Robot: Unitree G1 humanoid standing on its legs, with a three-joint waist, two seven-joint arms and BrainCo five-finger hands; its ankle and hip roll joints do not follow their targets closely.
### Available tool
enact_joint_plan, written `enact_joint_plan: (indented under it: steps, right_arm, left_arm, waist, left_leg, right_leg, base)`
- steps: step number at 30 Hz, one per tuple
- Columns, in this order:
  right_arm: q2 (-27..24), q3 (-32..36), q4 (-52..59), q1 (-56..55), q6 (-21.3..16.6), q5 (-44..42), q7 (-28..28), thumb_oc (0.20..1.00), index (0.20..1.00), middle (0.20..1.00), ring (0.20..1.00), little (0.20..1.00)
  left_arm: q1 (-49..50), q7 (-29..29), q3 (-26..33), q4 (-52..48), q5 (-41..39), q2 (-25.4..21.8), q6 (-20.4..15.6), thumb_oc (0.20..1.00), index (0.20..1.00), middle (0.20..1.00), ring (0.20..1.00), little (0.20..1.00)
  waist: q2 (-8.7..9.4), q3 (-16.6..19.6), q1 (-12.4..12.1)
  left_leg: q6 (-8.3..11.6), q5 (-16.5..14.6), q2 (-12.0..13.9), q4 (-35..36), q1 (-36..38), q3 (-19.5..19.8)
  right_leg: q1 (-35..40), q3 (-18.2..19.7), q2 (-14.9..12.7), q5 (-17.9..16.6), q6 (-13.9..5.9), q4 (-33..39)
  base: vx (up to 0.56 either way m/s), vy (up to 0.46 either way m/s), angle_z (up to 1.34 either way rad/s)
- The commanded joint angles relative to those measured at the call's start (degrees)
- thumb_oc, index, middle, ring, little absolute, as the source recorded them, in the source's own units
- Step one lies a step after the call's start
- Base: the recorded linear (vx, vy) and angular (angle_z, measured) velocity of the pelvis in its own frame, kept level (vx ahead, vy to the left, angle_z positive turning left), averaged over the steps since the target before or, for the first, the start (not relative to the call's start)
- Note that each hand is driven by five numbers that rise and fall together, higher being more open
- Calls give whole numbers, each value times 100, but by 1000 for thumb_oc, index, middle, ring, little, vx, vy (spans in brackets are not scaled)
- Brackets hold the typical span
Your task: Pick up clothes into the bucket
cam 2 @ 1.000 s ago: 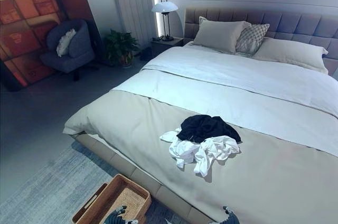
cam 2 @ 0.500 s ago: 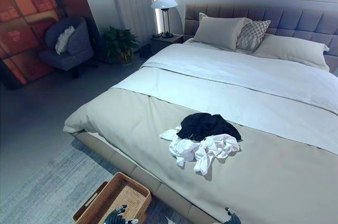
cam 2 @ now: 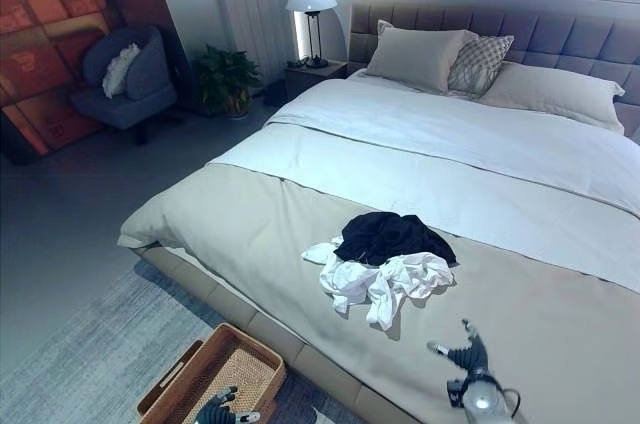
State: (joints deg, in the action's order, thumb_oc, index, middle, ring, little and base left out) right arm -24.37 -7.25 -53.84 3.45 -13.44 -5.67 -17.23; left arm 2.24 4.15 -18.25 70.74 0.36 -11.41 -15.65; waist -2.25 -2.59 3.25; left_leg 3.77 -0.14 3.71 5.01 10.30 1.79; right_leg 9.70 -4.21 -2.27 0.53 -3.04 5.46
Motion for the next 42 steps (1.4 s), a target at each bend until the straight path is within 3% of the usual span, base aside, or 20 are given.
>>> enact_joint_plan:
  steps: [1, 8, 16, 23, 42]
  right_arm:
    - [-53, 163, -11, 619, -256, 188, -353, 1000, 1000, 1000, 1000, 1000]
    - [-433, 93, -507, 1429, -111, 475, -782, 1000, 1000, 1000, 1000, 1000]
    - [-936, -238, -1800, 2579, 126, 308, -918, 1000, 1000, 1000, 1000, 1000]
    - [-1113, -356, -2024, 2946, 139, 274, -1068, 1000, 1000, 1000, 1000, 1000]
    - [-1486, -1075, -2250, 4399, 238, 550, -1381, 1000, 1000, 1000, 1000, 1000]
  left_arm:
    - [-209, 60, -133, 39, -186, 216, -203, 1000, 1000, 1000, 1000, 1000]
    - [-302, 167, -236, -72, -328, 183, -191, 1000, 1000, 1000, 1000, 1000]
    - [-636, 327, -473, -191, -734, 161, -166, 1000, 1000, 1000, 1000, 1000]
    - [-780, 421, -549, -183, -906, 196, -178, 1000, 1000, 1000, 1000, 1000]
    - [-989, 569, -890, -387, -1263, 382, -298, 1000, 1000, 1000, 1000, 1000]
  waist:
    - [455, -129, -122]
    - [459, -283, -210]
    - [345, -762, -312]
    - [258, -957, -331]
    - [91, -1237, -425]
  left_leg:
    - [-200, -377, -416, -398, -216, 66]
    - [-193, -337, -429, -460, -445, 147]
    - [-159, -157, -490, -680, -1188, 408]
    - [-146, 58, -481, -528, -1492, 514]
    - [-59, 467, -420, -190, -2244, 308]
  right_leg:
    - [-14, -173, -356, 213, -387, -345]
    - [-225, -235, -371, 208, -385, -463]
    - [-977, -420, -394, 250, -308, -936]
    - [-1307, -478, -392, 111, -311, -835]
    - [-2115, -293, -359, -418, -361, -302]
  base:
    - [0, 0, 0]
    - [-16, 3, 5]
    - [-78, 0, 16]
    - [-40, -7, 10]
    - [-28, -5, -5]
